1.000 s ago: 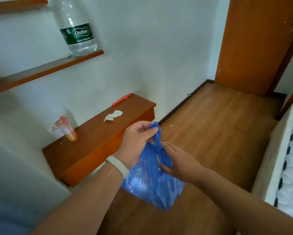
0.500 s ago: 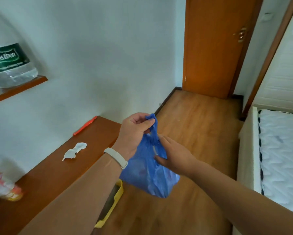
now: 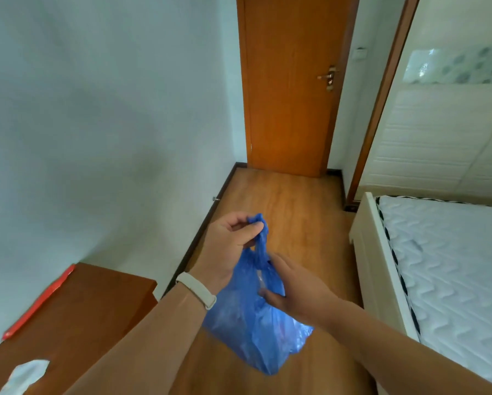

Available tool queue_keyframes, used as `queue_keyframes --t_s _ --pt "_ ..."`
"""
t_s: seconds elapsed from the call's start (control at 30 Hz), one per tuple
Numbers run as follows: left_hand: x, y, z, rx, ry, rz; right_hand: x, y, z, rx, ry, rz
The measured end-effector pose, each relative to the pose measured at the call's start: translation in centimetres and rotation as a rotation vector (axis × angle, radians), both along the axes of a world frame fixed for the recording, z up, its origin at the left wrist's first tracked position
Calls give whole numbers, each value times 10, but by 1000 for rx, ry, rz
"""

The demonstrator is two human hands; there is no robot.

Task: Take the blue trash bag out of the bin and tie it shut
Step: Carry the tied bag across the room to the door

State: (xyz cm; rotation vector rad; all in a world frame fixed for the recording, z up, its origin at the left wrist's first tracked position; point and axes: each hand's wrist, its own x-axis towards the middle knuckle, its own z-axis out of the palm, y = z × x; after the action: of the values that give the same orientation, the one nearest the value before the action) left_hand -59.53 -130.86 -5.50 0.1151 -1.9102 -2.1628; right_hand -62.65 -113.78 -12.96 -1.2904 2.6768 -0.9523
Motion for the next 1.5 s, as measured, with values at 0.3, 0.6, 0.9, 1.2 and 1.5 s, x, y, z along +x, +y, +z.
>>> queue_keyframes --t_s 0.3,0.6,0.9,1.2,1.5 --pt "-131 -55 0 -31 -23 -59 -125 -58 2 82 2 -155" --pt "-268 -91 -12 -62 -65 -46 -253 -97 -17 -3 -90 -158" --pt "-433 -114 -20 1 -119 60 -427 -130 -18 -113 -152 -58" --pt "-581 -131 7 -9 -47 68 -581 -150 1 -132 -136 -64" --pt "-744 -152 -14 -6 -40 6 -728 -158 -3 -53 -103 -146"
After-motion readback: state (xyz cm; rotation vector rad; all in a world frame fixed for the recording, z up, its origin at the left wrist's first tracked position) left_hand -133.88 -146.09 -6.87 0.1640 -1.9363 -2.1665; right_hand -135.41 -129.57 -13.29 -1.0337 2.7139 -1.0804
